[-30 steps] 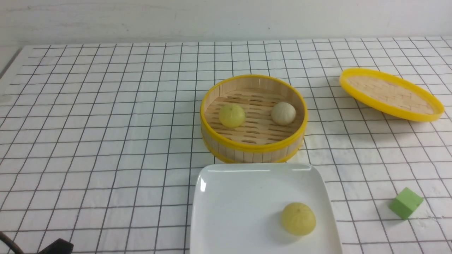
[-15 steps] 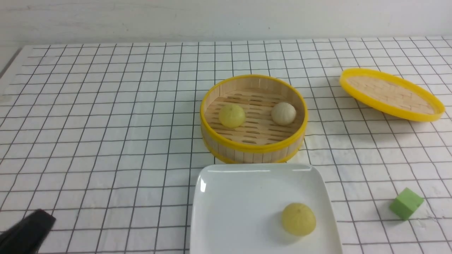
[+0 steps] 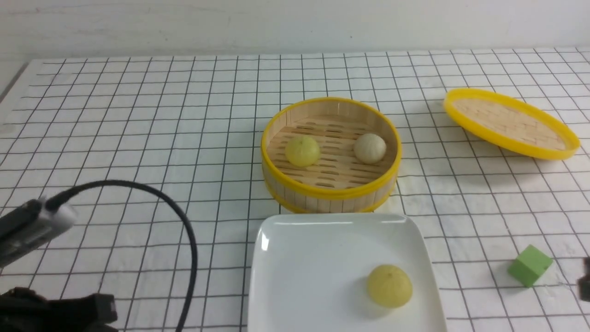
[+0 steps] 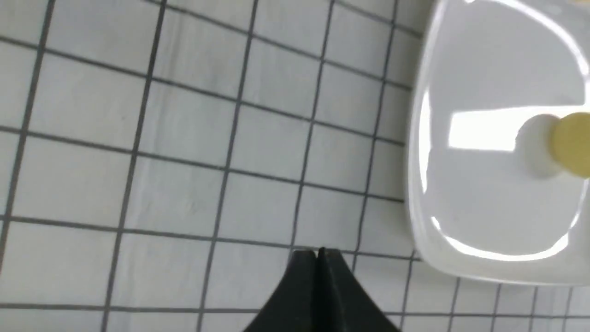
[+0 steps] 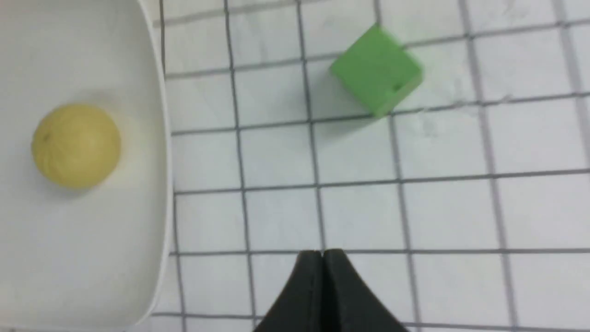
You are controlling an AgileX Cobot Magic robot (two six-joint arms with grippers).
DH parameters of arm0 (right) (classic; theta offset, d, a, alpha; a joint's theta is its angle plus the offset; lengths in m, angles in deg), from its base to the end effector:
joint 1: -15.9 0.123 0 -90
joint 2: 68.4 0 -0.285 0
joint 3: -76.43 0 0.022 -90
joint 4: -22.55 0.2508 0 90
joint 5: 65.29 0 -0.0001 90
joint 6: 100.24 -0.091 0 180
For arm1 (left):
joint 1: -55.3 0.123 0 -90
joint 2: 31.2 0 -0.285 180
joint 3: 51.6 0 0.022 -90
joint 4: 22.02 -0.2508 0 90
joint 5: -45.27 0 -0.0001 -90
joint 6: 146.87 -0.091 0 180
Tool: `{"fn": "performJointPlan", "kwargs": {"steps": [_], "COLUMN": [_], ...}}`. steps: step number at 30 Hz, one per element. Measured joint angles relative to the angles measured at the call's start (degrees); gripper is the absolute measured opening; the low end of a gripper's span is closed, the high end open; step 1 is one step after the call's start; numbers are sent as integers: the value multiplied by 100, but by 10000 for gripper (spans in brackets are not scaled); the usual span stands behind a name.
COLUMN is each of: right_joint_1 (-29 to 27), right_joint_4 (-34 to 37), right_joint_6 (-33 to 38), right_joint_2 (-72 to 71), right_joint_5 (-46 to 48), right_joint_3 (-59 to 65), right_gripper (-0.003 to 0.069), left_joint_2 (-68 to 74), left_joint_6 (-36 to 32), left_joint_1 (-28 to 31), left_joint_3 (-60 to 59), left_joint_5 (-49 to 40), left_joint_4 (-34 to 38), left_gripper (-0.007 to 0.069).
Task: Put the steamed buns into the plate on the white-black tablecloth.
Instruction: 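Reach toward a bun in the bamboo steamer with the right gripper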
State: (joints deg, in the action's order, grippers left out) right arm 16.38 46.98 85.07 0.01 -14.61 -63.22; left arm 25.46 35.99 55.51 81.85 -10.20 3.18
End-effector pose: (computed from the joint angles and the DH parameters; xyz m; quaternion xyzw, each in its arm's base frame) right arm 0.1733 0.0306 0.2489 0.0540 0.9656 0.1775 0.1821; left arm 0.1273 -0.0315 0.2473 -0.1139 0.9564 -0.2036 0.1759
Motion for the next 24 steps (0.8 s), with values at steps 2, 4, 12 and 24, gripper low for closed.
{"fn": "performJointPlan", "kwargs": {"steps": [2,4,12,24], "right_joint_1": [0,0,416,1971], "right_joint_4": [676,1666,3144,-111], "right_joint_6": [571,1559,2876,889], "right_joint_2": [650,1423,2566,3606], "right_joint_5": [150,540,768,-293], "right_joint_3": [-134,-358,-1496,-4236], "right_gripper": [-2,1,56,393], "left_joint_2": [310,575,746,770], "left_joint_6": [-213,-447,-786,-804], "left_joint_1": [0,0,0,0], "left_joint_3": [46,64,84,84], "left_joint_5": [6,35,273,528], "left_joint_4": [50,205,541,573], "left_gripper": [2,6,19,37]}}
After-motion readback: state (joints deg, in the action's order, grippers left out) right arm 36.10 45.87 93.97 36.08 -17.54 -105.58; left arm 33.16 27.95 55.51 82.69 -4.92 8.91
